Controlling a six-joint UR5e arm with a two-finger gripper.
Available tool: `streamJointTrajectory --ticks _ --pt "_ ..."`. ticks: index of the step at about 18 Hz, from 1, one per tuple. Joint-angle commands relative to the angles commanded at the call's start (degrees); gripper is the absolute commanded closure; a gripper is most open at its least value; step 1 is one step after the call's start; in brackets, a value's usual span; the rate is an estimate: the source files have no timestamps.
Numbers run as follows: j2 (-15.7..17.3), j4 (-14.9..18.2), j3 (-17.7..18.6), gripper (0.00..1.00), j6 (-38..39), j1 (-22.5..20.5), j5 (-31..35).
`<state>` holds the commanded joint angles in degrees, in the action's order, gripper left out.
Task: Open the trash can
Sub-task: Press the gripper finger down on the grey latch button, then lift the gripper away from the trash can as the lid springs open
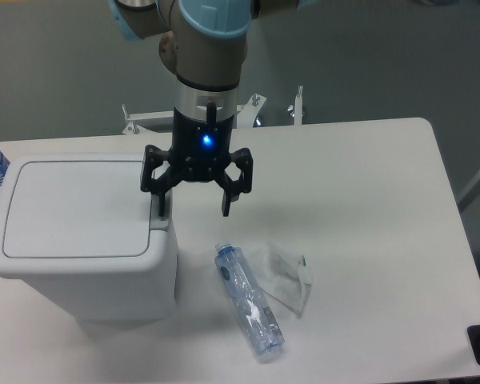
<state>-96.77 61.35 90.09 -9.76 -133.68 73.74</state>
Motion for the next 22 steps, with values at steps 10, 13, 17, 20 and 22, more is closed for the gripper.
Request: streamJointTrajectory --ticks 10,13,17,20,22 --pt "-0.26 -0.09 0.00 0.00 0.00 0.00 0.00" --pt "-0.35 -0.09 0.00 0.00 0.00 0.00 0.09" --pt "-0.53 -0.09 0.00 0.00 -0.18 0.00 0.00" --pt "-0.62 -0.09 0.00 0.00 -0.18 0.00 0.00" --pt "-0.70 -0.09 0.00 0.00 -0.18 0.00 0.09"
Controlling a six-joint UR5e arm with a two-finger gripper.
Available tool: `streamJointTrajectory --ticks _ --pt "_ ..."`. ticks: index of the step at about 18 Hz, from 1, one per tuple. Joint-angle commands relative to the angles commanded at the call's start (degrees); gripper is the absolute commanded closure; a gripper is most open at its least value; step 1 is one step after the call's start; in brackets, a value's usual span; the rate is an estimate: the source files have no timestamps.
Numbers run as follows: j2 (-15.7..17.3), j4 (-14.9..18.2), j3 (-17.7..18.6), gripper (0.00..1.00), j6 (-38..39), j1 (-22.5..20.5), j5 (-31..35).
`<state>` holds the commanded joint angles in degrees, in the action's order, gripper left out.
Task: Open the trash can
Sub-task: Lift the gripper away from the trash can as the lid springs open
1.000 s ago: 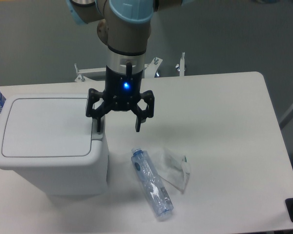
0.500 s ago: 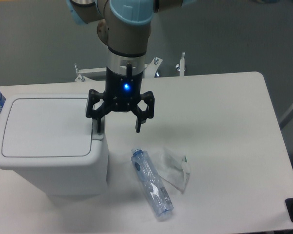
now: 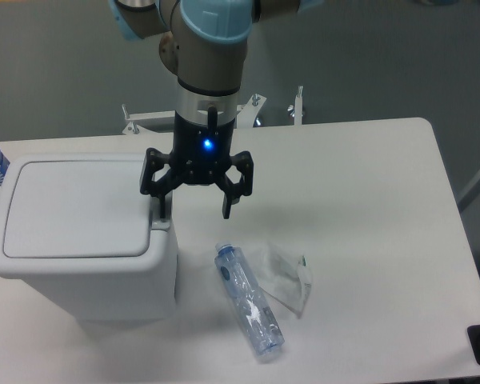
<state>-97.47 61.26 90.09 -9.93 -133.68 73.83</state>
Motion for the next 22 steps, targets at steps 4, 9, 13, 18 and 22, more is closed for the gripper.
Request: streamJointTrajectory --ticks 4,9,13,18,22 --pt "-0.09 0.09 -1.48 0.00 0.26 -0.17 -0.61" --pt "-0.09 0.17 -5.00 0.00 2.37 -3.33 -0.97" --pt "-0.61 -0.70 -9.04 0.00 1.76 -8.08 -0.27" --pt "-0.44 0.26 -10.81 0.00 -11.38 -15.55 5.00" --pt "-0.26 4.11 -9.93 0.00 -28.52 -17.22 13.60"
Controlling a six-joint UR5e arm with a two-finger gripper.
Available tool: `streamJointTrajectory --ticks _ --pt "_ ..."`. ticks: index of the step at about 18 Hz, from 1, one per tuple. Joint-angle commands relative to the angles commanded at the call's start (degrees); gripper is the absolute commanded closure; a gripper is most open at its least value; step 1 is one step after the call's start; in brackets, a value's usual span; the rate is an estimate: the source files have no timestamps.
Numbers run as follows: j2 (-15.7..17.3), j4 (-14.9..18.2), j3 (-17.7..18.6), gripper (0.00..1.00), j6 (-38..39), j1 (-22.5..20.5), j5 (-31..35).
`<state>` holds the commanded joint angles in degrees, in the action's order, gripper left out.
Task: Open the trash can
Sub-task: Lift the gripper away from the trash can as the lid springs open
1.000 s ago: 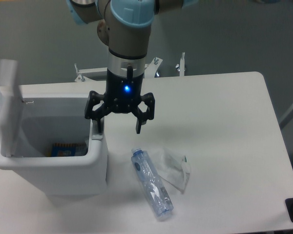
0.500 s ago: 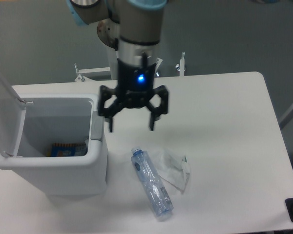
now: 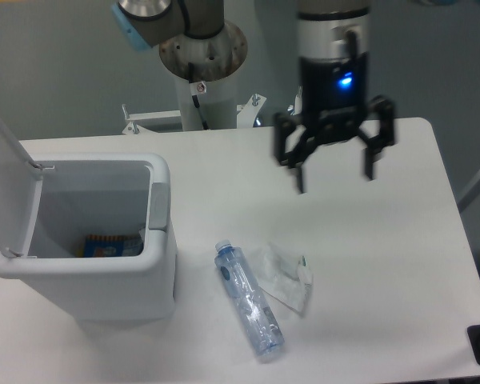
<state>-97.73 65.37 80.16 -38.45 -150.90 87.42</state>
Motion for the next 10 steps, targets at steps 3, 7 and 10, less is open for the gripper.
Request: streamJointTrajectory --ticks 3,7,10 --pt "0.00 3.27 0.26 0.00 -13.19 -0.96 4.85" --pt "0.00 3.36 2.37 0.00 -22.62 -4.48 4.95" --pt "0.00 3.19 2.90 0.00 -25.01 -5.80 4.86"
